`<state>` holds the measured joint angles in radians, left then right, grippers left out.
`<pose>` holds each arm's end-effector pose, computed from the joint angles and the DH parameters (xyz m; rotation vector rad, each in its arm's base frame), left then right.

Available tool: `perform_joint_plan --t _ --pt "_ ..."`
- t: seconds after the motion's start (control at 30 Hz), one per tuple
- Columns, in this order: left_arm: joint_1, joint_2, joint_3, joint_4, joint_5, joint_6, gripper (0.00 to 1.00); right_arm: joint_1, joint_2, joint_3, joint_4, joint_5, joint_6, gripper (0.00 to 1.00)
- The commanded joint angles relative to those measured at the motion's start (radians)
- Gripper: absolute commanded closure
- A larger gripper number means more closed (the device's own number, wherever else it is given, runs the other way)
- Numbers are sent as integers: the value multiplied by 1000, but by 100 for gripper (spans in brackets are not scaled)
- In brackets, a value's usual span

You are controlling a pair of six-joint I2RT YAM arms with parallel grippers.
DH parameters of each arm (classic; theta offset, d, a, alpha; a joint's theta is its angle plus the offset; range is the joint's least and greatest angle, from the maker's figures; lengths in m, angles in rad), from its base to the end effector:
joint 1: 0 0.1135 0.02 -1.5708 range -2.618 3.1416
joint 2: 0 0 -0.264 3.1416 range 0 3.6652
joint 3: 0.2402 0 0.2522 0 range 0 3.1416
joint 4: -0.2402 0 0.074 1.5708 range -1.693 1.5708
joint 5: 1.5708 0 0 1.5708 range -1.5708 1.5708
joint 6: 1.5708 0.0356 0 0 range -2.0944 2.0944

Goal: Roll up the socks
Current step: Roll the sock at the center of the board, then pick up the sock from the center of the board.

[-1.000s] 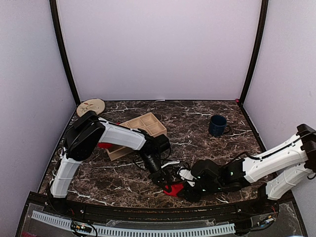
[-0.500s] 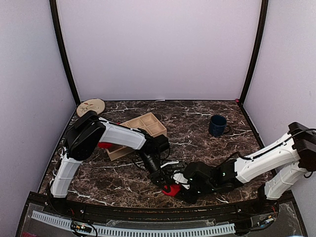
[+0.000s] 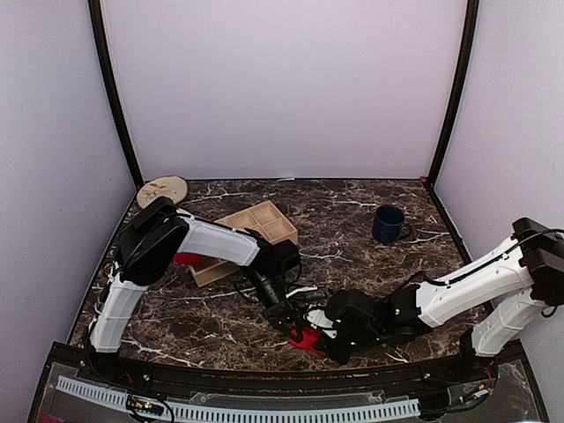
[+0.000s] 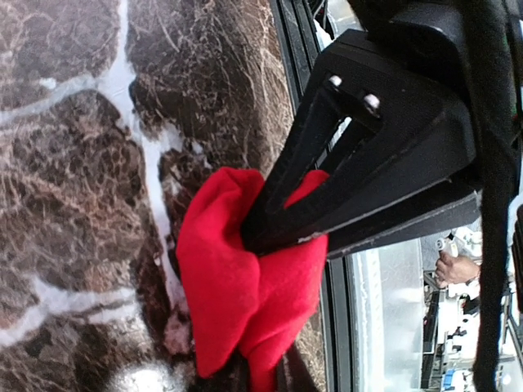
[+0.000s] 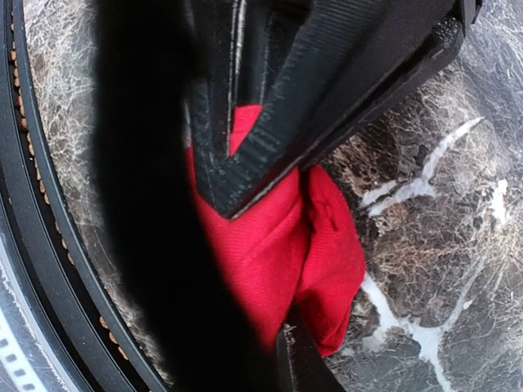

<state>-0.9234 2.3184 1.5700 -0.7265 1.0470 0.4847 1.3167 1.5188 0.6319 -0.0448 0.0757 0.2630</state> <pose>0.2339 -0.3605 0.0930 -1.7418 -1.9395 1.4953 0.0712 0.2634 0.1373 -1.2731 2.2531 0.5392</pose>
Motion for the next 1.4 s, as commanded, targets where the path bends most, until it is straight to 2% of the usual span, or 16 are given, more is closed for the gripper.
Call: perform_joint_plan --t 0.0,0.1,0.2,0.37,0.5,0.63,0.73,0.87,1.13,1.23,1.37 --pt "13 -24 -59 102 -105 -97 80 -7 18 -20 35 -46 49 100" --pt "24 -85 -134 244 -115 -192 68 -26 9 -42 57 -72 78 100" --pt "39 -132 -200 387 -126 -279 63 -62 -7 -77 87 -113 113 100" --pt "55 -219 -325 579 -203 -399 61 -134 -24 -119 144 -216 166 100" --pt "57 -316 -443 735 -334 -471 59 -197 -25 -141 191 -324 206 100" --pt "57 -433 -605 975 -460 -552 58 -248 -14 -146 226 -419 238 100" --pt "53 -499 -704 1138 -497 -604 57 -279 -1 -148 261 -491 270 100" --pt "33 -550 -766 1196 -549 -620 57 -303 22 -152 314 -570 317 100" --pt "-16 -658 -825 1225 -692 -617 57 -358 41 -208 578 -711 523 100" --pt "-26 -725 -852 1230 -759 -615 57 -375 18 -176 576 -714 546 100" --pt "-28 -821 -900 1230 -862 -626 56 -386 10 -64 445 -693 489 100"
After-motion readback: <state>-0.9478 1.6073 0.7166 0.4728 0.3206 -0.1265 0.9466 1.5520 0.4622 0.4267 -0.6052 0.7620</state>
